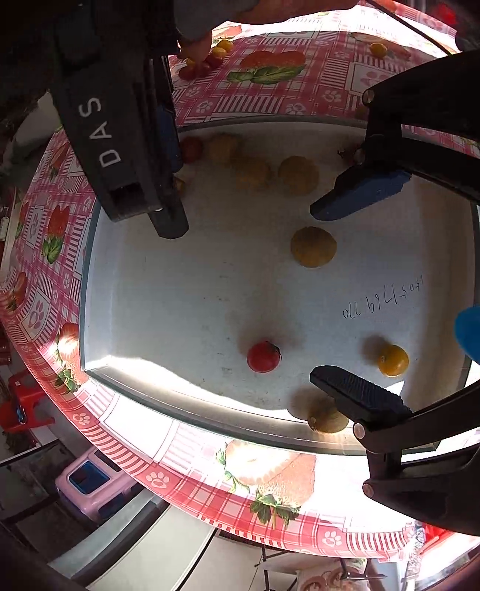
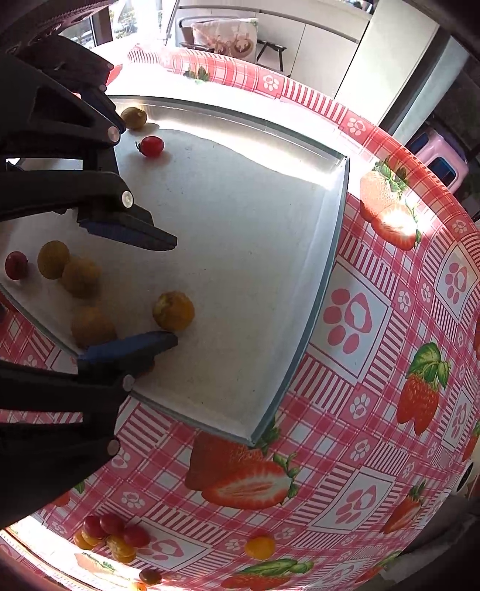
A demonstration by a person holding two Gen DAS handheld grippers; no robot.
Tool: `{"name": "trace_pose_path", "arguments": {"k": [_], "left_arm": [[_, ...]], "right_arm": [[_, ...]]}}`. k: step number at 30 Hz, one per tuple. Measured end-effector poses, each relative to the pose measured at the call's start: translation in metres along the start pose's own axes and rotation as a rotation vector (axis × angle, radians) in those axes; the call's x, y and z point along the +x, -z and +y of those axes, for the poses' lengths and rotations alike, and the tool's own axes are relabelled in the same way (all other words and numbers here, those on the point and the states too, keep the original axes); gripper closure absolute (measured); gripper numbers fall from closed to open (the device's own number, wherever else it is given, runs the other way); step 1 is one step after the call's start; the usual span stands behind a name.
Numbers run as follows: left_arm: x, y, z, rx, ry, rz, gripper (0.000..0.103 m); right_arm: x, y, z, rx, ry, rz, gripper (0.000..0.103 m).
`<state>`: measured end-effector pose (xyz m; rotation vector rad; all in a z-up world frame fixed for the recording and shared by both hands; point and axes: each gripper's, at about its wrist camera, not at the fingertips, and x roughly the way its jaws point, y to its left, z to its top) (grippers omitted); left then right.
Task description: Organize fruits
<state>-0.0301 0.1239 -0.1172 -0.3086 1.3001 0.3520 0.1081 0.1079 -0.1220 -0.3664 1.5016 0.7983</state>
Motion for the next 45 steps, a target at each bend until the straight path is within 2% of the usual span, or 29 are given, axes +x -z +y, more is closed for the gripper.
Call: {"name": "trace_pose_path", "arguments": {"k": [4,5,6,12,15,18,22,29,31,35,40,45], "left_arm": [[-0.014,0.012,0.000,0.019,0.019,-0.016,0.018],[-0.017,0.015,0.000,0.025,0.010,-0.020,0.017],[-0.019,0.017,-0.001,0.032,0.002,-0.022,0.001],[-0.035,0.027,-0.005,0.051,-0.055,-0.043,0.000],[-0.046,0.029,-0.006,0.049,-0.096,-0.059,0.000],[-0.053,0.029,-0.008,0.045,-0.089,-0.055,0.000],[-0.066,0.030,-0.010,0.052,-0.066,-0.059,0.000],[-0.074,0.033,-0.013,0.104,-0.032,0.026,0.000],[-0.076,0.037,-0.014,0.127,-0.045,0.030,0.000],[-0.080,0.044,-0.016,0.180,-0.118,0.038,0.000],[-0.087,0.052,-0.010,0.158,-0.095,0.080,0.000],[-0.092,0.057,-0.003,0.137,-0.119,0.086,0.000]], "right_arm": [[-0.019,0.006,0.009,-0.007,-0.005,-0.031,0.020],[-0.023,0.007,0.009,-0.004,-0.007,-0.035,0.020],[-0.027,0.008,0.009,0.004,-0.013,-0.037,0.020],[-0.041,0.020,0.001,0.029,0.037,-0.044,0.015],[-0.049,0.028,-0.003,0.016,0.087,-0.048,0.006],[-0.060,0.041,-0.002,0.000,0.146,-0.050,0.000],[-0.074,0.060,-0.002,0.016,0.180,-0.025,0.000],[-0.097,0.090,-0.001,0.045,0.201,-0.014,0.000],[-0.102,0.098,0.001,0.049,0.202,-0.015,0.000],[-0.109,0.110,0.004,0.048,0.216,-0.015,0.000],[-0.117,0.126,0.006,0.051,0.240,-0.033,0.000],[-0.128,0.138,0.011,0.042,0.248,-0.057,0.000]]}}
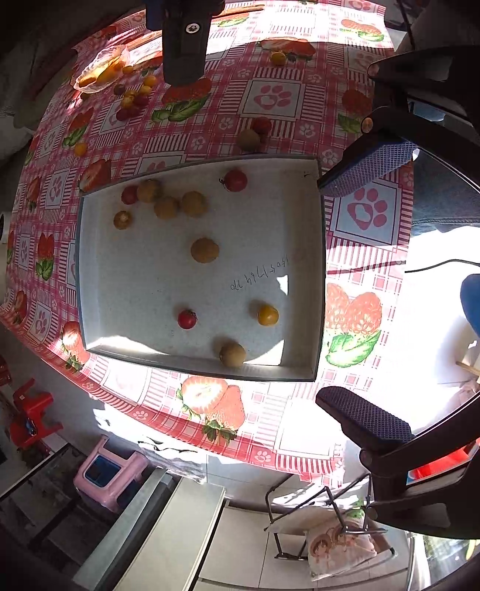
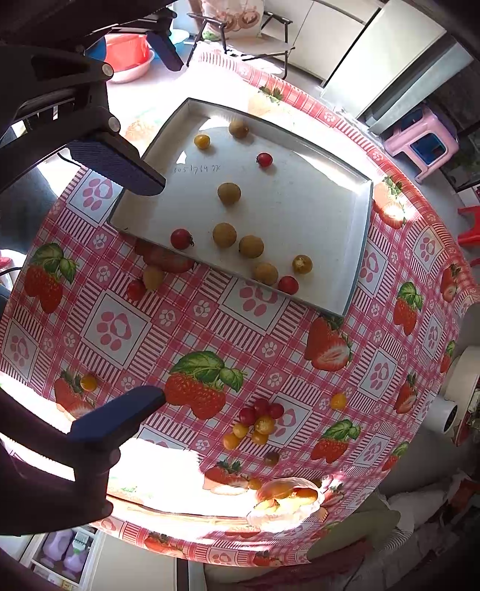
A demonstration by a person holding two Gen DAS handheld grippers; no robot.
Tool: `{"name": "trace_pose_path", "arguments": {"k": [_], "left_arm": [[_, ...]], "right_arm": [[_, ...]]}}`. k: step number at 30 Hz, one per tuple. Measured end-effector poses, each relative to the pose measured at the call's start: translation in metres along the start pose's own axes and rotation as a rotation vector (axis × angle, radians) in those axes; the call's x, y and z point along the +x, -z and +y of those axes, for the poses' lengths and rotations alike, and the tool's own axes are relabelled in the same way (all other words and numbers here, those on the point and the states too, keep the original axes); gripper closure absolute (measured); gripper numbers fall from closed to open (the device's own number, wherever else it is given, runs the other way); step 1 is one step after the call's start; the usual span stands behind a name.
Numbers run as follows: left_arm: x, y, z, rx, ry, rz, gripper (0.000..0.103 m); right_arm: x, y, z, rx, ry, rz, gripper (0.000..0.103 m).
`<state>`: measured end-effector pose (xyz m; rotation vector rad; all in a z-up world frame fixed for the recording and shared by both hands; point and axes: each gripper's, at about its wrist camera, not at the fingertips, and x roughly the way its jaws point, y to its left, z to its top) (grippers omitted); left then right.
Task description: Organize fruits
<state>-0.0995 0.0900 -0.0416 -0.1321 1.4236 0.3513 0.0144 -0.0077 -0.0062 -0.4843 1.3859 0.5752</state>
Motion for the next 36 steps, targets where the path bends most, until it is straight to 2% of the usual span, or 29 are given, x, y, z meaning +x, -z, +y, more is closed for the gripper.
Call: {"name": "trace_pose_path", "arguments": {"k": [13,36], "left_arm": [[-0.008,-0.003,-0.011,0.055,-0.017,-0.033,0.000],[-0.008,-0.001,-0.021,0.068,-0.017,-0.037,0.000]], "right_arm": [[-0.012,0.005,-0.002,0.015,0.009,-0.027,0.000],[-0.009,0.008,-0.001,0.011,0.002,-0.019,0.000]]}}
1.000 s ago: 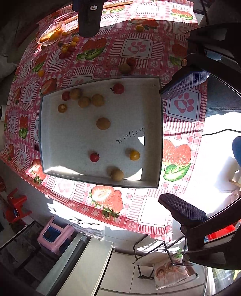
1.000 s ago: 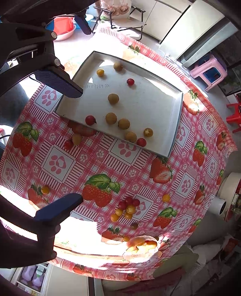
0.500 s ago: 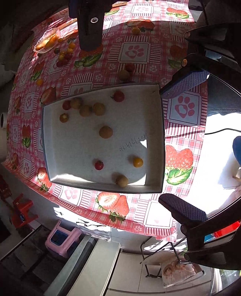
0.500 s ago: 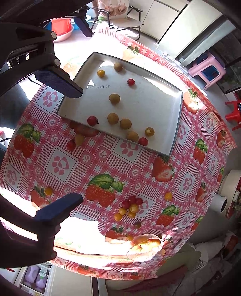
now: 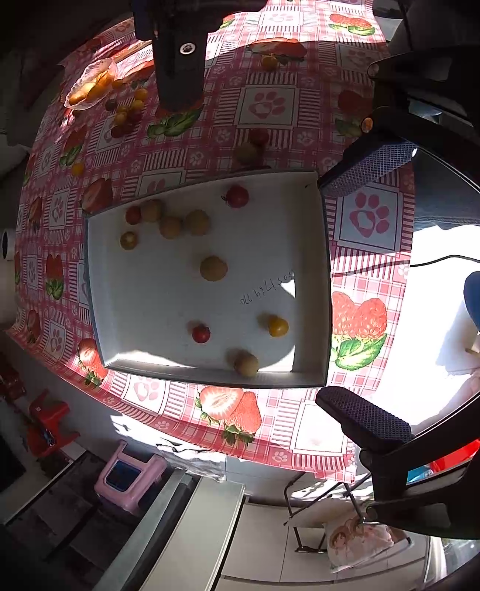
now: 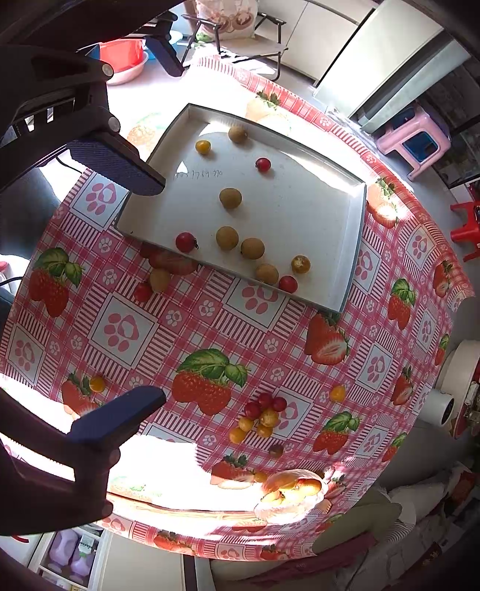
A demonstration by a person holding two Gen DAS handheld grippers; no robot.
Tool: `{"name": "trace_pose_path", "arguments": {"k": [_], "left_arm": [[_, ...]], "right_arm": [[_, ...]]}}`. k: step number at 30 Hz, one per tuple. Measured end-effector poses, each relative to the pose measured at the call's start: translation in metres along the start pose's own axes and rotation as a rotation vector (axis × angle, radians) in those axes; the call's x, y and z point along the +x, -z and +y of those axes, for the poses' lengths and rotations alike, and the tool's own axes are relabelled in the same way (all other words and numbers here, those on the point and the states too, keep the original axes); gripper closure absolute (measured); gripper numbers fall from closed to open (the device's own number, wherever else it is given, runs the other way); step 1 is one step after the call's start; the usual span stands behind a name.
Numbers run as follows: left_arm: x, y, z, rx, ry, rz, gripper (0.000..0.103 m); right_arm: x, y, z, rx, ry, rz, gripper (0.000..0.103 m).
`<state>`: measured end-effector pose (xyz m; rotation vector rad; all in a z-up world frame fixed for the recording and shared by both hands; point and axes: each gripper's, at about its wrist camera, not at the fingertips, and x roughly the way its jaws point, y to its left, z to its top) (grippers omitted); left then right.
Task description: Organize fruits
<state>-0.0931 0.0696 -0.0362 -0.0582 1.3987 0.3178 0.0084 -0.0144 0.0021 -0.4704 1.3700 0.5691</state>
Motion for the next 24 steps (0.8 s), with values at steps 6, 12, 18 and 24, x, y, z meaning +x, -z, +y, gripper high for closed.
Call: {"name": "trace_pose_path", "arguments": {"k": [6,12,18,24], "left_arm": [[-0.0002,-0.0004,-0.0003,-0.001,-0.001,0.001,0.000],[-0.0012,-0.0009,-0.0024,0.013,-0.013,-0.008,0.000],[-0.0028,-0.0025,-0.0056,0.030,-0.012,-0.016,0.000],[-0.0040,-0.0046,-0.0070,0.038,-0.011,-0.021,0.000]], "right_arm": [[0.0005,0.0005,-0.0004,-0.002,-0.001,0.002,0.000],[0.0014,0.0008,0.0007,0.007,0.000,0.002,0.000],[0.0017,0.0004,0.0003,0.007,-0.001,0.003,0.000],[0.0024,0.0011,0.0000,0.008,-0.001,0.003,0.000]]}}
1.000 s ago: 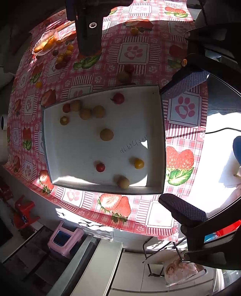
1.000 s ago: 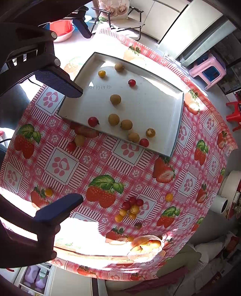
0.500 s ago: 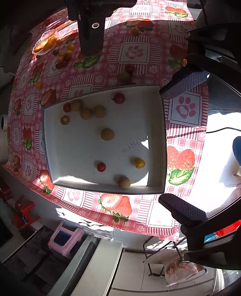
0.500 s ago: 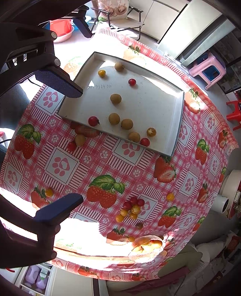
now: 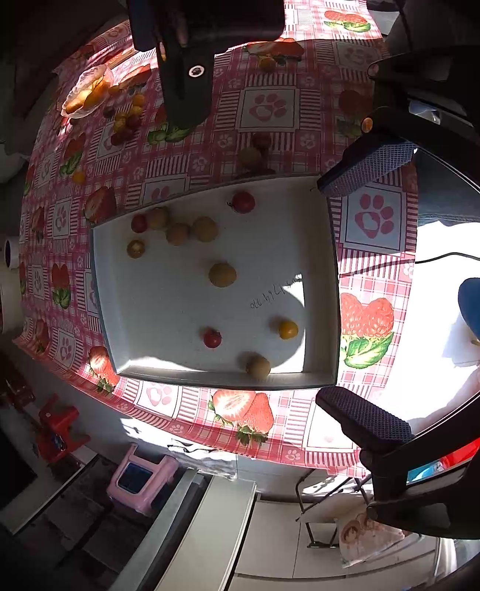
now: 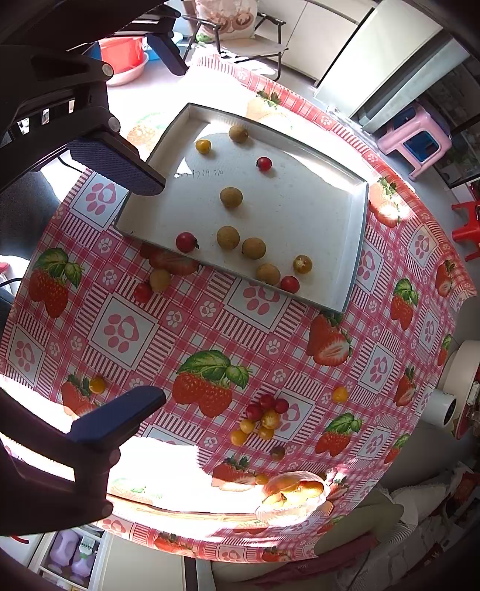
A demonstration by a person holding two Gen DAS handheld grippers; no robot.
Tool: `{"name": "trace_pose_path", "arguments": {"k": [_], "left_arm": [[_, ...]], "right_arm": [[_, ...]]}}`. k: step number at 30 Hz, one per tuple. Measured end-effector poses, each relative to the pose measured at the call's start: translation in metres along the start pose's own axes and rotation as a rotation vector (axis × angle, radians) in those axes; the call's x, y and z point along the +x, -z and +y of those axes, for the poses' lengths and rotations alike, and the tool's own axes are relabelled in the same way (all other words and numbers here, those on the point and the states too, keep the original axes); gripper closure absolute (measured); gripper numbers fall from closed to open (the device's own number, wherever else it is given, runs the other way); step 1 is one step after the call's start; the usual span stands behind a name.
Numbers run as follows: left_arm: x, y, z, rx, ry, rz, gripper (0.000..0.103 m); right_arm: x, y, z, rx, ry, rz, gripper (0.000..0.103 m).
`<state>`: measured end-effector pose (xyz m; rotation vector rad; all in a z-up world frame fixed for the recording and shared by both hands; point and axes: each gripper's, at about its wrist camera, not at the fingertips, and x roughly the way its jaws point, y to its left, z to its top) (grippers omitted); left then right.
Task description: Organize fruits
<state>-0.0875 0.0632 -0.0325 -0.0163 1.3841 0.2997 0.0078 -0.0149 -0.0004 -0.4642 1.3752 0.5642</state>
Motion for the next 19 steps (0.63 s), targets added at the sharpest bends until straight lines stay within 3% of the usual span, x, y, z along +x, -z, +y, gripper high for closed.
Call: {"name": "trace_pose_path", "arguments": {"k": [15,19], "left_arm": [[0.0008,-0.0008,0.0022,-0.012,-0.006,-0.003,0.000],[-0.0052,0.0001,0.0026,-0.017,0.005,-0.040,0.000]], "right_arm": [[0.0023,0.0019,0.0027,-0.001,-0.002,0.002,0.000],[0.0033,0.0012,0.0043,0.000,-0.002,0.005,0.000]]}}
